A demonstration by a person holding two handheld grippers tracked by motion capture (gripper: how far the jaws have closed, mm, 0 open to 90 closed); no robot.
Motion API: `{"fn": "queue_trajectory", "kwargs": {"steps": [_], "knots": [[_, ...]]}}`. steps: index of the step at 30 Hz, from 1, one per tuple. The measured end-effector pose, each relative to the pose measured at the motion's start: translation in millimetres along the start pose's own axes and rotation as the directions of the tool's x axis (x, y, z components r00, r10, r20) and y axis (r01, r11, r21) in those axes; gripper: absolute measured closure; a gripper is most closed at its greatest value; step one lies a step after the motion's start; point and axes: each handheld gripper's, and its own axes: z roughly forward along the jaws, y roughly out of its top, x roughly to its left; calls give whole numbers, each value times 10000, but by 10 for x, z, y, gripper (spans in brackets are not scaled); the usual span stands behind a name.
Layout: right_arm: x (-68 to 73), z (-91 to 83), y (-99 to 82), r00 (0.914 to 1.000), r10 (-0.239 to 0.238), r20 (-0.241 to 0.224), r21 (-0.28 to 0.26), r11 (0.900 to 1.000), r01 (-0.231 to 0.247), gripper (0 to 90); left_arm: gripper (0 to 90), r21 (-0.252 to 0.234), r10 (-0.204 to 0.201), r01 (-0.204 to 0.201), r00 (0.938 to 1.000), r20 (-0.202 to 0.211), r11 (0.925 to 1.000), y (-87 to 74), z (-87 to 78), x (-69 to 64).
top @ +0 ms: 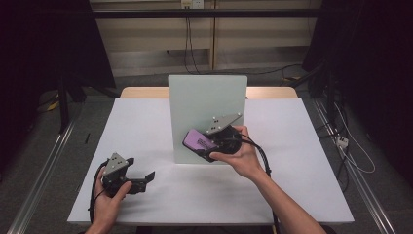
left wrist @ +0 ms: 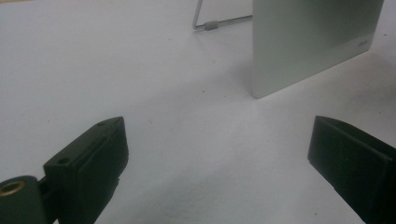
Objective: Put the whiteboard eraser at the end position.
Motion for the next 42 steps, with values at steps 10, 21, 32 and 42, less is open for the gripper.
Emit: {"fn": "queue_trajectory", "kwargs": {"steps": [10, 21, 32, 42], "knots": [[23, -42, -159, 9992, 293, -275, 452, 9986, -280, 420, 51, 93, 98, -98, 10000, -9, 9999, 1, 7, -10], [64, -94, -316, 9979, 417, -504, 919, 9951, -369, 419, 51, 32, 279, -280, 9996, 103, 9996, 44, 39, -32], [93, -87, -391, 9928, 652, -1006, 1366, 9893, -511, 419, 51, 94, 250, -250, 9997, 74, 9996, 49, 50, -23], [143, -70, -421, 9881, 524, -1446, 1912, 9812, -240, 419, 51, 90, 242, -242, 9997, 84, 9997, 58, 56, -34]]}}
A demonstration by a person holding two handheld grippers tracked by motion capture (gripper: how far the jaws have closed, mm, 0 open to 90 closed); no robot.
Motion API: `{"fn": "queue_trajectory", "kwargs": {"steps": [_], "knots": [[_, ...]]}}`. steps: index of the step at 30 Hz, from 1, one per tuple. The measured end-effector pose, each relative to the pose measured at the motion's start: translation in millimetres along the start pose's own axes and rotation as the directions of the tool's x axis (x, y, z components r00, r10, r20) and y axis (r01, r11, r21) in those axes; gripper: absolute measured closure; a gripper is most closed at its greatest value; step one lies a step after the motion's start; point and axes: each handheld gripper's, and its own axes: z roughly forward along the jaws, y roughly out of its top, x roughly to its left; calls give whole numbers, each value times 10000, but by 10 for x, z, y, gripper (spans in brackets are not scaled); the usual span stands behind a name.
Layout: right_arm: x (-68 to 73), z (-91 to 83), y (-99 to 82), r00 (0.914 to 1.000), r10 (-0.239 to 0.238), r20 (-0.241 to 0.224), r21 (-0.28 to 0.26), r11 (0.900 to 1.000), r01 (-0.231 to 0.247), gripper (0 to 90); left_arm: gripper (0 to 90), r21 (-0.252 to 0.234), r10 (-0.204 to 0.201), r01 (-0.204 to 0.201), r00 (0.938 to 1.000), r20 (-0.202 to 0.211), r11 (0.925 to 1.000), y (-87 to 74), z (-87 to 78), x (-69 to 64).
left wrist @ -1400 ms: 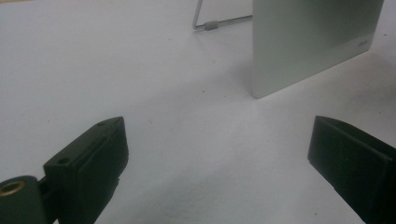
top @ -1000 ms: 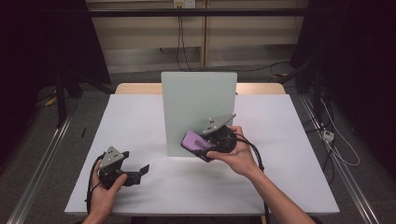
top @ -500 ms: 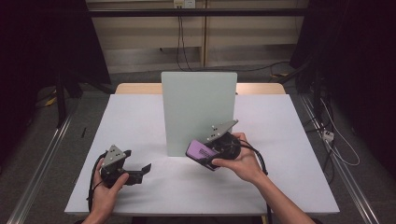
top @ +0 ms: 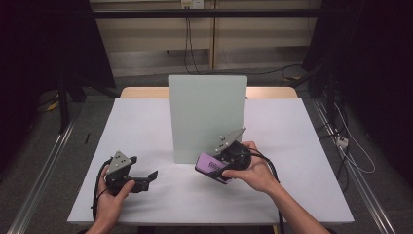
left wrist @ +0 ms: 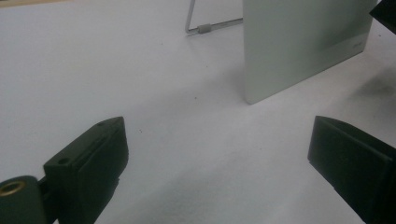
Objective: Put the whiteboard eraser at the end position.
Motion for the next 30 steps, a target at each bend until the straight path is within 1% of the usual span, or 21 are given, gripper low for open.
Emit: {"fn": "queue_trajectory", "kwargs": {"steps": [2, 4, 5, 6, 7, 11, 13, 17, 19, 23, 26, 27, 28, 30], "knots": [[-1, 16, -16, 9998, 129, -130, 67, 9999, -129, 419, 51, -50, -79, 79, 10000, -7, 10000, -2, 5, -1], [-22, 26, -34, 9992, 281, -267, 86, 9996, -279, 419, 51, 0, -102, 102, 9999, 6, 9999, -5, 10, 1], [-29, 34, -42, 9993, 264, -277, 140, 9996, -260, 419, 51, 48, -42, 42, 10000, 3, 10000, -4, 10, 4], [-29, 40, -50, 9992, 294, -285, 192, 9994, -288, 419, 51, 3, -98, 98, 10000, 16, 10000, -3, 12, -2], [-26, 50, -57, 9990, 298, -343, 268, 9992, -289, 419, 51, -19, -14, 14, 10000, 30, 10000, 0, 12, 1], [26, 107, -71, 9985, 129, -531, 680, 9976, -93, 419, 51, 65, 103, -104, 9999, 103, 9999, 2, 18, 0], [51, 126, -69, 9984, 42, -568, 875, 9962, 8, 419, 51, 75, 91, -92, 9999, 117, 9999, -4, 15, -3], [68, 145, -61, 9988, 28, -496, 958, 9954, 20, 419, 51, 56, 48, -49, 10000, 86, 10000, -13, 1, 4], [80, 187, -67, 9984, -29, -572, 1073, 9942, 91, 419, 51, -2, -13, 13, 10000, 73, 10000, -10, -4, 2], [104, 276, -65, 9976, -50, -689, 1285, 9916, 138, 419, 51, 8, 45, -45, 10000, 81, 10000, -8, -4, 2], [124, 345, -63, 9977, -161, -659, 1605, 9867, 265, 419, 51, 31, 67, -67, 9999, 96, 10000, -6, -1, 6], [133, 361, -63, 9975, -192, -675, 1691, 9851, 304, 419, 51, 28, 65, -66, 9999, 100, 10000, -6, -1, 6], [136, 374, -64, 9965, -247, -796, 1741, 9840, 383, 419, 51, 23, 71, -71, 9999, 97, 10000, -6, -2, 6], [151, 400, -65, 9965, -305, -779, 1878, 9812, 447, 419, 51, 27, 48, -48, 9999, 100, 10000, -8, -3, 5]]}}
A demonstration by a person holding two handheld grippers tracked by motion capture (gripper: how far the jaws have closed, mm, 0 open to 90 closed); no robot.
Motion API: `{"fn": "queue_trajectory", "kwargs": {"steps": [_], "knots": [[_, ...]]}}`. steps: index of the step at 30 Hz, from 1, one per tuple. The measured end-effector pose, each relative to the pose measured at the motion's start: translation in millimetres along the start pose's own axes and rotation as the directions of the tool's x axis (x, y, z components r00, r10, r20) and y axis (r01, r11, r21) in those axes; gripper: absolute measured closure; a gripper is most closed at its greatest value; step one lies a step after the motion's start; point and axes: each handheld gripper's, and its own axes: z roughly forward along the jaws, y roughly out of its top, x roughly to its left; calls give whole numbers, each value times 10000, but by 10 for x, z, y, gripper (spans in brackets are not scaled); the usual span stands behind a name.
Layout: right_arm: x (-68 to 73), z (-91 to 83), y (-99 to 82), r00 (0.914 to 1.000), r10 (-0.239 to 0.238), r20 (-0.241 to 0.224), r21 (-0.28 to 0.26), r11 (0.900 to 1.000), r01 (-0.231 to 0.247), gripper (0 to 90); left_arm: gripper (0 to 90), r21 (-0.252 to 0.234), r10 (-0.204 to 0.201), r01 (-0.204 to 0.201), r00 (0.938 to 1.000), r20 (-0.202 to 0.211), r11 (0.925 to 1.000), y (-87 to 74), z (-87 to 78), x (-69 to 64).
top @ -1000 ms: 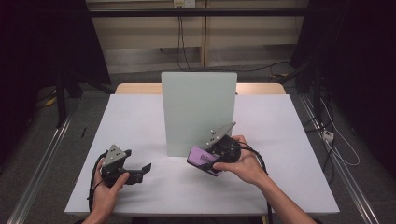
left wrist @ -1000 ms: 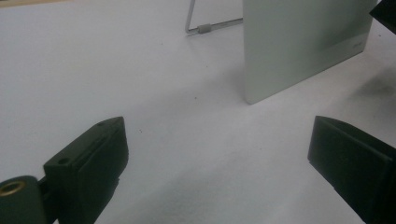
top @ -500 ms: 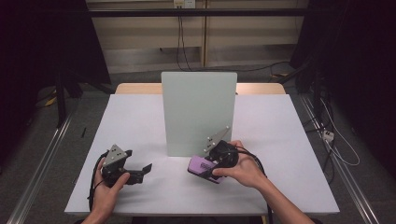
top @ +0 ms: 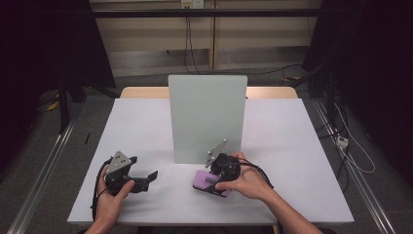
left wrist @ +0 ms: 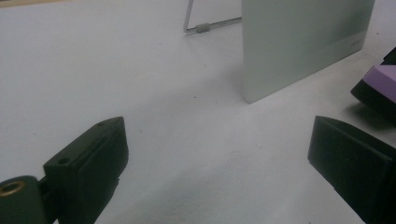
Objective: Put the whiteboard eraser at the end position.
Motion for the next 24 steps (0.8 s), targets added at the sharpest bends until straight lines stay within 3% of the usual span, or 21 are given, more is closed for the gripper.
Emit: {"fn": "queue_trajectory", "kwargs": {"steps": [8, 15, 22, 24], "knots": [[-3, 98, 15, 10000, 19, -85, 281, 9996, -17, 416, 51, -11, -46, 46, 10000, -13, 10000, -3, -1, -1], [-18, 121, -15, 9996, 181, -214, 91, 9998, -179, 402, 51, -39, 2, -2, 10000, -60, 10000, -2, 5, -4], [-30, 128, -27, 9989, 429, -162, -6, 9991, -430, 337, 50, -86, -36, 36, 9999, -96, 10000, 3, 13, -7], [-35, 128, -25, 9987, 503, -97, -72, 9987, -504, 269, 50, -56, 29, -30, 10000, -83, 10000, 4, 8, 0]]}}
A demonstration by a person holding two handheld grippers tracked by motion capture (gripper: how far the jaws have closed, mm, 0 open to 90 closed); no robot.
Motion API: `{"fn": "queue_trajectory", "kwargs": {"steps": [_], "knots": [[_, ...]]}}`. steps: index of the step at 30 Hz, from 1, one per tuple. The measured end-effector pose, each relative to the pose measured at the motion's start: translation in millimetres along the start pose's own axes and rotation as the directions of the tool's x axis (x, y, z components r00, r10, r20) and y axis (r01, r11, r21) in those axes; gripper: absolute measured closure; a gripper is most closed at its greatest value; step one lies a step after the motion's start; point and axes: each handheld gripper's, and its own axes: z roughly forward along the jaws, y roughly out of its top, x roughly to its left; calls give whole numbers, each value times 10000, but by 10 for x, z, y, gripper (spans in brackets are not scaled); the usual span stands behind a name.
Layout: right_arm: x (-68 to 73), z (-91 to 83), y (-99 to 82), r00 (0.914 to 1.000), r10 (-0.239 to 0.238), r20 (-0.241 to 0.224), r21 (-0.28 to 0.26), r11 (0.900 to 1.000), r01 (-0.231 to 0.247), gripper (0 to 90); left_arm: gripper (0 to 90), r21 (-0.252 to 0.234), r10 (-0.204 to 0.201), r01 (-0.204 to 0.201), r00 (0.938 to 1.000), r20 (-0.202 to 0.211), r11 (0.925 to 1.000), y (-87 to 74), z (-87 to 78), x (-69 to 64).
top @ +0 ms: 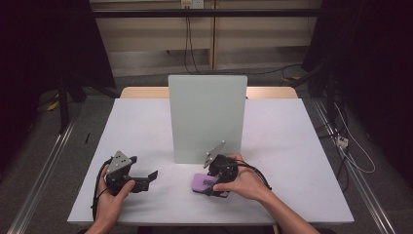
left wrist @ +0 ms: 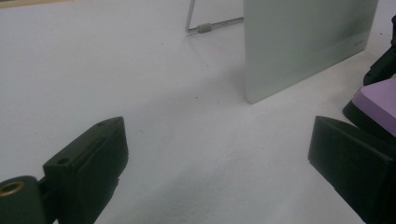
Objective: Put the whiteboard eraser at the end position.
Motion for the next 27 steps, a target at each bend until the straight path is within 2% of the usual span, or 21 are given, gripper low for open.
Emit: {"fn": "queue_trajectory", "kwargs": {"steps": [2, 7, 10, 17, 24, 27], "knots": [[-1, -7, -6, 9999, 143, 5, -99, 9998, -143, 256, 50, -29, -26, 26, 10000, -19, 10000, 2, -5, 0], [7, -44, -18, 9992, 386, 83, -455, 9982, -382, 159, 50, 8, -16, 16, 10000, 4, 10000, 3, -13, -6], [11, -94, -44, 9974, 522, 486, -886, 9949, -478, 97, 50, -5, -53, 53, 10000, -1, 10000, 3, -14, -7], [-37, -171, -131, 9890, 1129, 954, -1706, 9807, -955, 84, 50, -9, -55, 55, 10000, -2, 10000, 2, -15, 2], [-29, -256, -200, 9815, 1462, 1238, -2235, 9678, -1160, 85, 50, -13, -65, 65, 10000, -18, 10000, 2, -18, 7], [-46, -295, -254, 9797, 1754, 971, -2638, 9537, -1446, 105, 50, -2, -92, 92, 10000, 4, 10000, 1, -18, 8]]}}
